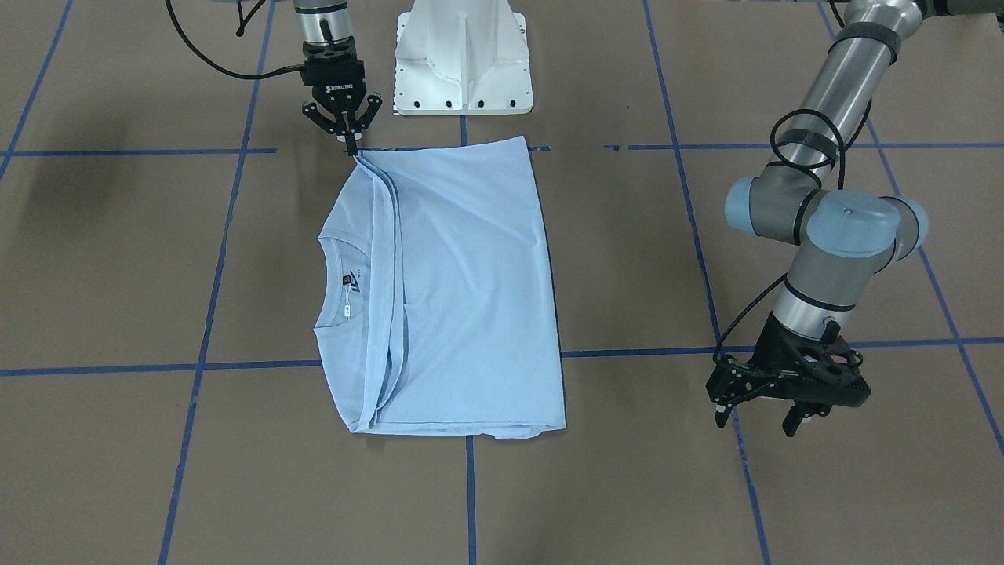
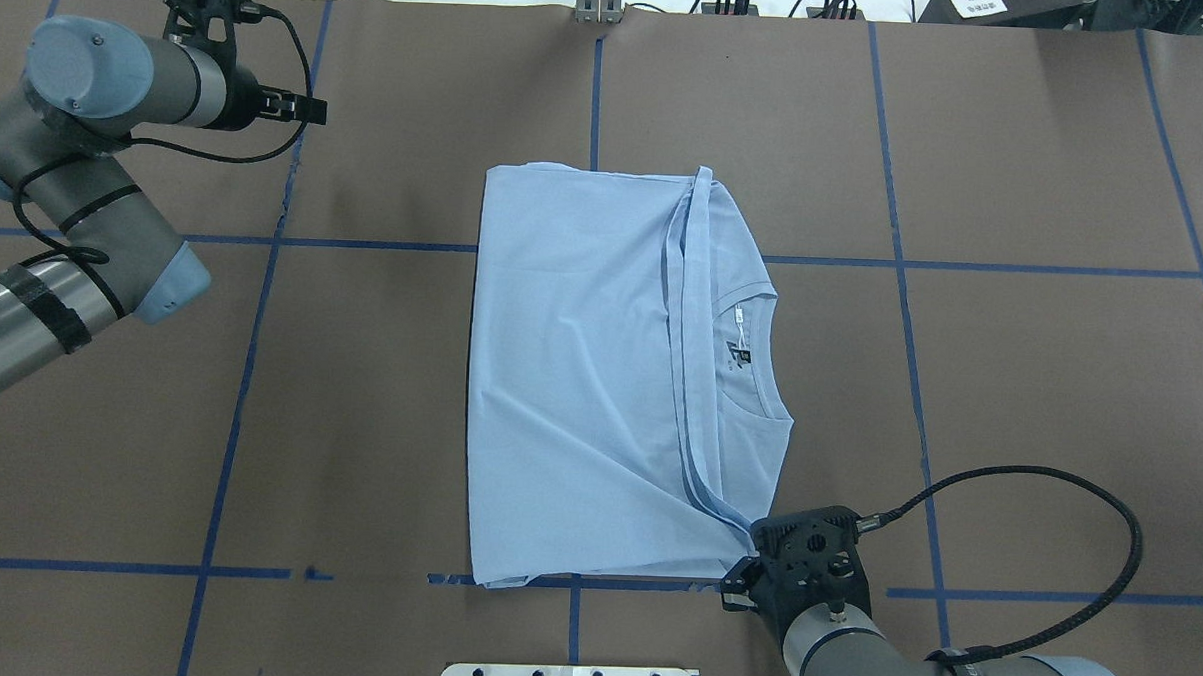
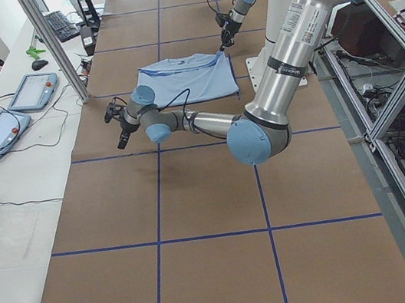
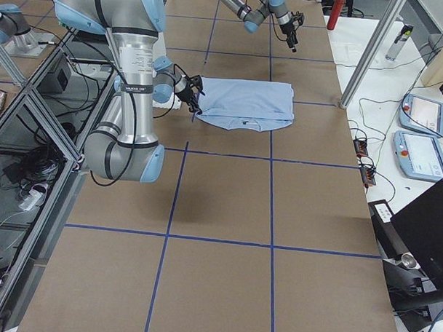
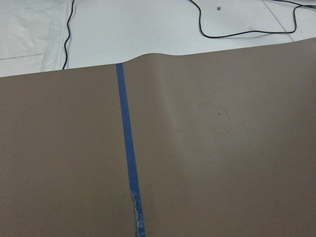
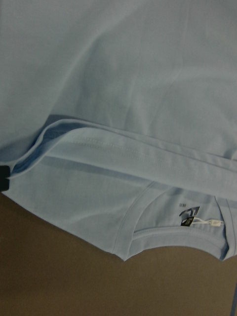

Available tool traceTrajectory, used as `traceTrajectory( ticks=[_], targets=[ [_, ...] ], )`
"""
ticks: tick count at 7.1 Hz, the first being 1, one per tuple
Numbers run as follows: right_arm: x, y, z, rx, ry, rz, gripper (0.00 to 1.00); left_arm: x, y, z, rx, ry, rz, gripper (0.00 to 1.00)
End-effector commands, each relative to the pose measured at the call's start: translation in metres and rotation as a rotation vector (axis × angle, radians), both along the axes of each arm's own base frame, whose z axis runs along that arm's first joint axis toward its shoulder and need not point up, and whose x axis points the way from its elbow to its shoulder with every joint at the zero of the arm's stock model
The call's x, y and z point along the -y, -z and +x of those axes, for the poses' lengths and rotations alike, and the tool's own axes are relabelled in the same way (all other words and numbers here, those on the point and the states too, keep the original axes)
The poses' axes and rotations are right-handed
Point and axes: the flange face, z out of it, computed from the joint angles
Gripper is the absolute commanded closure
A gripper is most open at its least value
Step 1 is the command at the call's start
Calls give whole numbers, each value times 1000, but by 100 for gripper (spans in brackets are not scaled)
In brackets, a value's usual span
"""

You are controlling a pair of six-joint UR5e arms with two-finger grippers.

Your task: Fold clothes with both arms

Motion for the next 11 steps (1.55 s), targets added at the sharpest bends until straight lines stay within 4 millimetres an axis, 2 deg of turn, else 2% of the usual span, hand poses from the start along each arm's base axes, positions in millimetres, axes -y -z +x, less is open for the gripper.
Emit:
traceTrajectory(
  ticks=[1, 2, 3, 4, 5, 6, 7, 9, 10, 11],
  targets=[
    [-20, -14, -1, 55, -80, -104, 100, 1, 1, -1, -1, 2, 2, 0],
    [-38, -14, -5, 89, -121, -107, 100, 1, 1, -1, -1, 2, 2, 0],
    [-45, -14, -8, 99, -126, -111, 100, 0, 1, 0, -1, 0, 2, 0],
    [-46, -16, -9, 94, -125, -110, 93, 0, 1, 0, -1, 0, 2, 0],
    [-46, -15, -8, 93, -121, -108, 1, 0, 1, 0, -2, 1, 1, 0],
    [-39, -8, -9, 98, -114, -112, 0, 0, 1, 0, -2, 1, 1, 0],
    [-20, 6, -8, 82, -67, -81, 0, 0, 1, 0, -1, 0, 2, 0],
    [36, 30, -6, 51, -3, -60, 0, 0, 1, 0, -2, 1, 1, 0],
    [60, 15, -7, -30, 61, -19, 0, 0, 1, 1, -2, -1, 1, 0],
    [75, 16, -27, -79, 97, 36, 0, -2, -1, 3, -1, -4, -1, 0]
  ],
)
